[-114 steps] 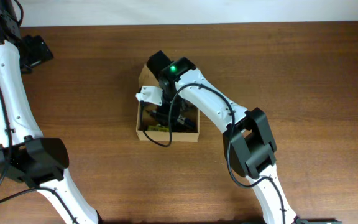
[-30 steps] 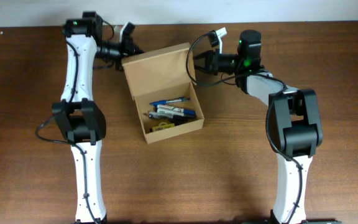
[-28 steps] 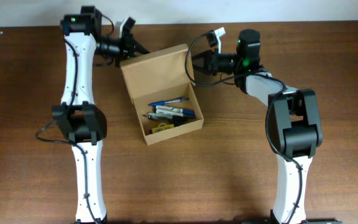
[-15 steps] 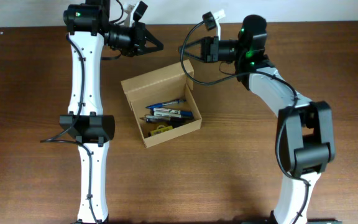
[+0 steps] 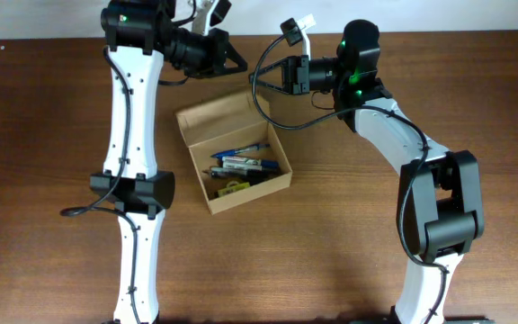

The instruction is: Pack container

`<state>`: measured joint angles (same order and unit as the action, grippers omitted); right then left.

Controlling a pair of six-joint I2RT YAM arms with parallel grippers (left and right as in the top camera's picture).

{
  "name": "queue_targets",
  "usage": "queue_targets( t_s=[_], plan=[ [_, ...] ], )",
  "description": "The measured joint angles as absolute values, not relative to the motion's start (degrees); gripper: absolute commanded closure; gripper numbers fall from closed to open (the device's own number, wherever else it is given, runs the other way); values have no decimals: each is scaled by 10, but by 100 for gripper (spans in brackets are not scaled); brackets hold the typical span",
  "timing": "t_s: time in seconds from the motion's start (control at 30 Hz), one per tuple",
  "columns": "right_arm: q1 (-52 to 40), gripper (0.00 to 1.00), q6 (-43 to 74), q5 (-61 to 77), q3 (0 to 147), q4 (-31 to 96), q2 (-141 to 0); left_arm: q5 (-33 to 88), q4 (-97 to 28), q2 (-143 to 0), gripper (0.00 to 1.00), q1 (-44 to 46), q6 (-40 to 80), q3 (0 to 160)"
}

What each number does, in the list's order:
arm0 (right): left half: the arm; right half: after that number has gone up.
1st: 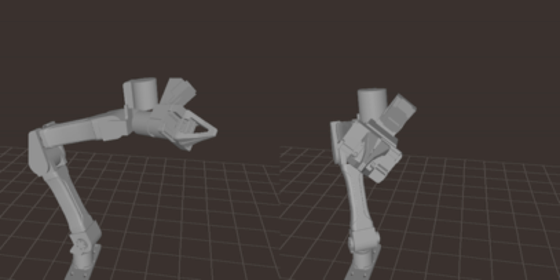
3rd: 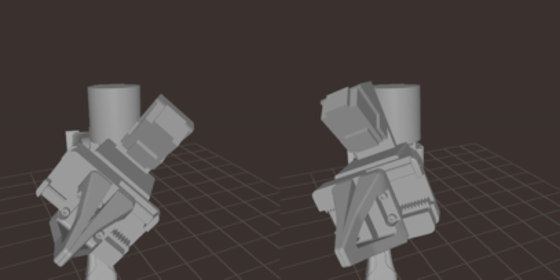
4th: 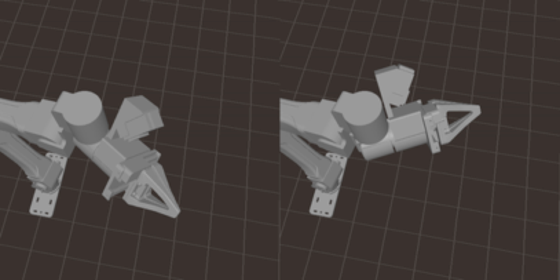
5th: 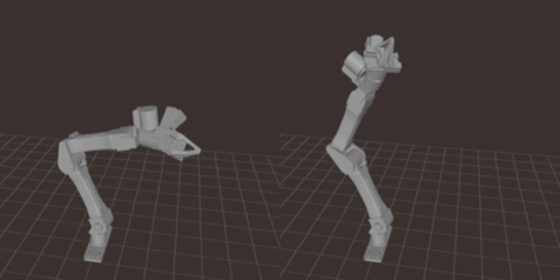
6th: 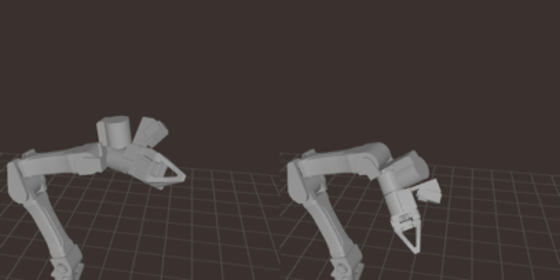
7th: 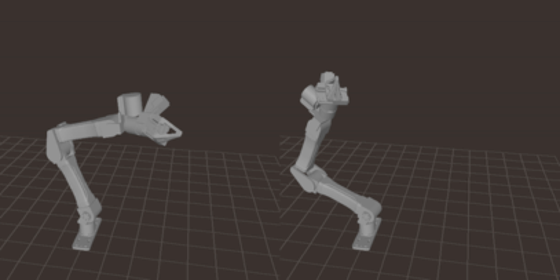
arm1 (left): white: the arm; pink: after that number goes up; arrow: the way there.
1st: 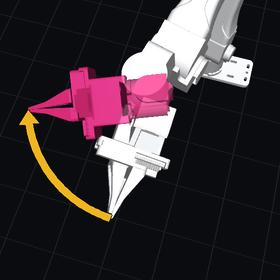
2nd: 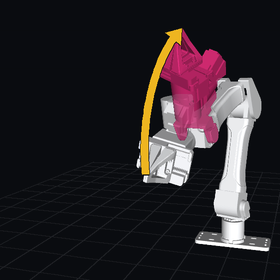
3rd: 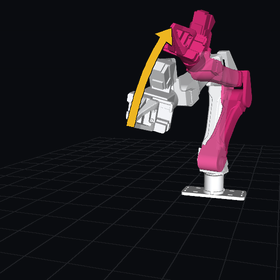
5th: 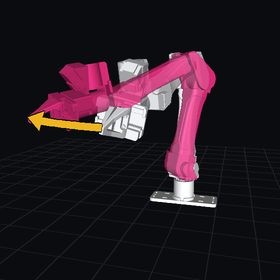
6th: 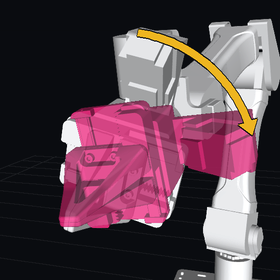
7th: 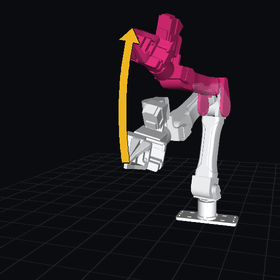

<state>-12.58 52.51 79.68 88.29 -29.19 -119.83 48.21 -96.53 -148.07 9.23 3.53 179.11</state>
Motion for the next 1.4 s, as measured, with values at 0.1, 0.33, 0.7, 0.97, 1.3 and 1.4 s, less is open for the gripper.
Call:
queue_targets(
  t_s=[0.1,0.33,0.7,0.97,1.3,1.4],
  plan=[
    [-120,96,522,799,883,-292,-1198,445,-965,-1480,98,94,42,1791],
    [-68,96,494,793,885,-175,-1198,349,-966,-1480,97,55,66,1791],
    [-36,96,265,585,890,259,-1198,255,-963,-1478,98,-8,80,1617],
    [-36,96,206,465,890,310,-1198,220,-951,-1478,99,-26,80,1499],
    [-36,96,189,424,890,329,-1205,176,-936,-1478,98,-63,80,1431],
    [-36,96,183,420,890,332,-1206,175,-919,-1478,98,-64,80,1402]
  ],
)
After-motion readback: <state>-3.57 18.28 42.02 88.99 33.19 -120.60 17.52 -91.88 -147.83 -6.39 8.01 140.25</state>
